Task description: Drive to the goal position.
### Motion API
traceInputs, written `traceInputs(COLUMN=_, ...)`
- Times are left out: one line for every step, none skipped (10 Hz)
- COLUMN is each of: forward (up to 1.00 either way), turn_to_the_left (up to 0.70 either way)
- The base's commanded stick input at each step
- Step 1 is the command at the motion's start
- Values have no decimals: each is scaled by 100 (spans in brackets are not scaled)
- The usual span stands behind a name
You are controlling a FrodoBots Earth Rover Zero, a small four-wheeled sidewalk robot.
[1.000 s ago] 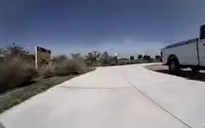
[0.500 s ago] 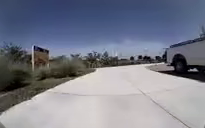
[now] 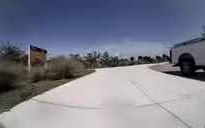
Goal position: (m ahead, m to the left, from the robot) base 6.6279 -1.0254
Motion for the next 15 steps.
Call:
traceInputs(forward=85, turn_to_the_left=0)
traceInputs(forward=85, turn_to_the_left=0)
traceInputs(forward=85, turn_to_the_left=0)
traceInputs(forward=85, turn_to_the_left=0)
traceInputs(forward=85, turn_to_the_left=0)
traceInputs(forward=85, turn_to_the_left=0)
traceInputs(forward=85, turn_to_the_left=0)
traceInputs(forward=85, turn_to_the_left=0)
traceInputs(forward=85, turn_to_the_left=0)
traceInputs(forward=85, turn_to_the_left=0)
traceInputs(forward=85, turn_to_the_left=0)
traceInputs(forward=85, turn_to_the_left=0)
traceInputs(forward=85, turn_to_the_left=0)
traceInputs(forward=85, turn_to_the_left=0)
traceInputs(forward=85, turn_to_the_left=0)
